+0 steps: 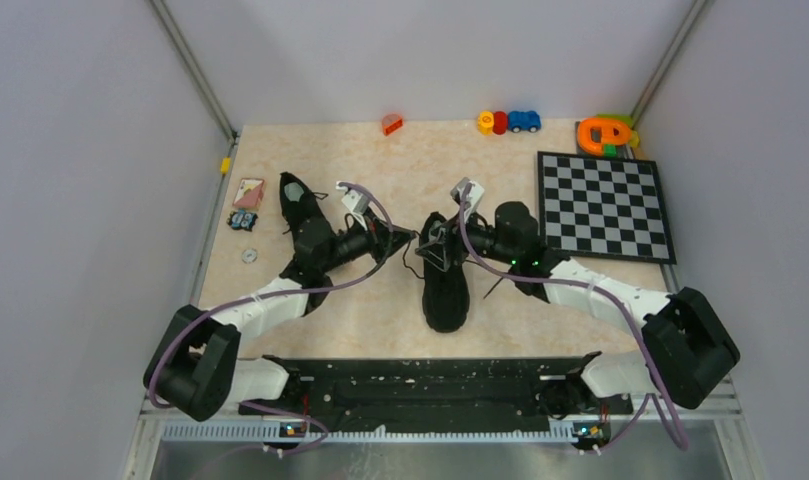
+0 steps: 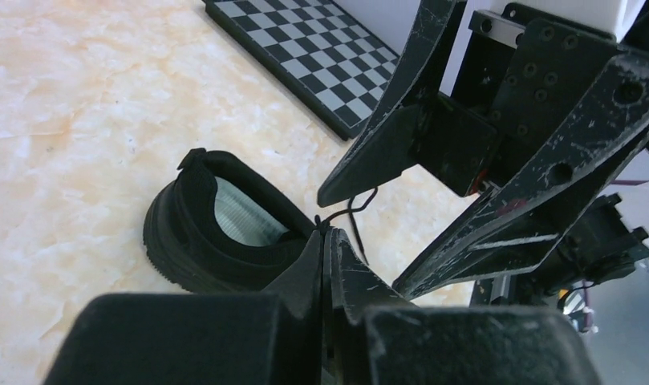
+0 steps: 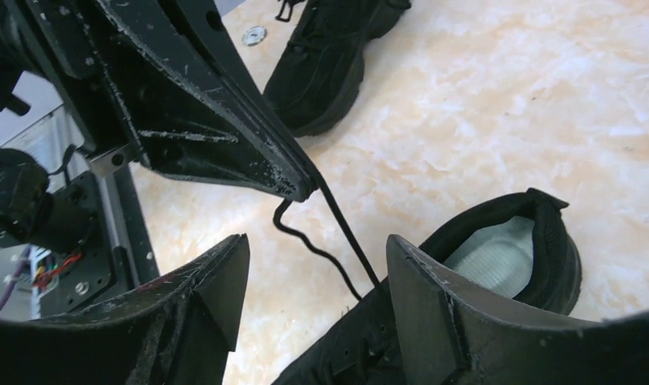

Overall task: Tie the shoes
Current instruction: Wrap the shoelace around the shoelace.

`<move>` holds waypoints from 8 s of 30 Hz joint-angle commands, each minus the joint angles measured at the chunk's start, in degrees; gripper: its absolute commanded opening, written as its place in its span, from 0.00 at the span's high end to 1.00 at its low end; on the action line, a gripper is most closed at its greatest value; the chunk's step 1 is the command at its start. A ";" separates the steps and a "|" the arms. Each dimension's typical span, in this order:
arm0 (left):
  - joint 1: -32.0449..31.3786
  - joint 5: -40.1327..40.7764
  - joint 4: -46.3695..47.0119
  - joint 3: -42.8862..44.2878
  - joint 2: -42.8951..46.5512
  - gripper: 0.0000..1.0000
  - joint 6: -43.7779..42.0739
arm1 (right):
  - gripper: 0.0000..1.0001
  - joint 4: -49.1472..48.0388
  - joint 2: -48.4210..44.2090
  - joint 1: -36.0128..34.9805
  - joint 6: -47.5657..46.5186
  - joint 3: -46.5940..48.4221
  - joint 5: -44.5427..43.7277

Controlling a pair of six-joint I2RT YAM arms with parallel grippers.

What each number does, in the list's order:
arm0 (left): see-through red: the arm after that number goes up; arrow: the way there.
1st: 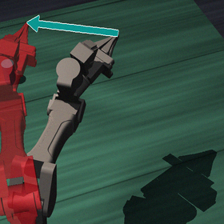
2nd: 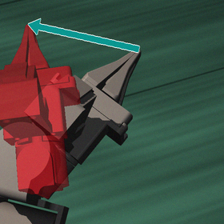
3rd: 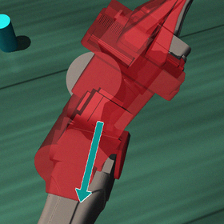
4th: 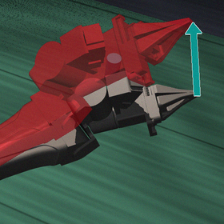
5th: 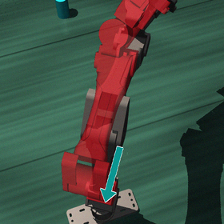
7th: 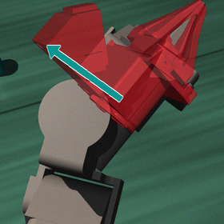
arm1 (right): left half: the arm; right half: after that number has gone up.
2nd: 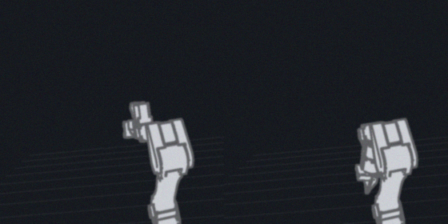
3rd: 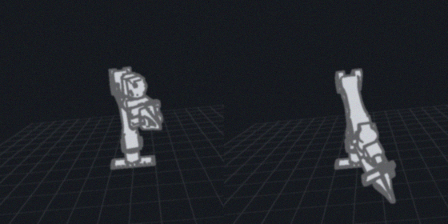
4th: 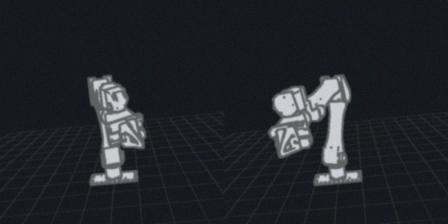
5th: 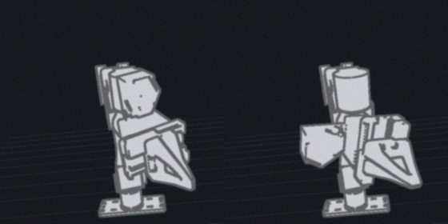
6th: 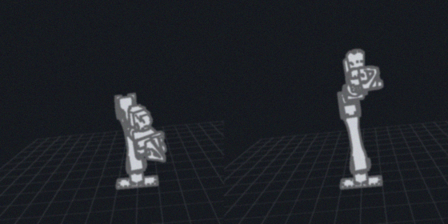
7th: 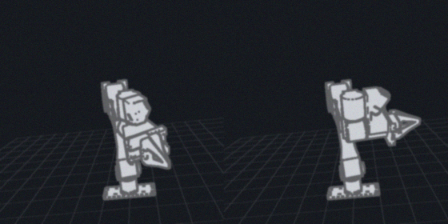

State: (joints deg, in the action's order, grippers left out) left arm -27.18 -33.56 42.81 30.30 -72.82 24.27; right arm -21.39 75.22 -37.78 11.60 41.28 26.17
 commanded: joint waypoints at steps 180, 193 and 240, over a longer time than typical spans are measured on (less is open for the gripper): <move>-25.03 40.72 8.97 1.66 -8.84 1.00 -24.46 | 1.00 5.25 -1.94 -7.43 10.86 7.00 -25.90; -24.31 41.29 10.32 -0.23 -8.37 0.72 -22.39 | 1.00 7.21 -5.07 -5.73 13.98 4.91 -29.69; -25.99 51.00 17.50 3.16 -11.50 0.59 -30.28 | 1.00 8.71 -3.24 -5.55 17.81 6.97 -28.25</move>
State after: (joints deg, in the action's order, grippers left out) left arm -52.42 14.52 56.25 30.76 -83.64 -4.93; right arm -11.05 72.34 -43.68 28.53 45.84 -2.09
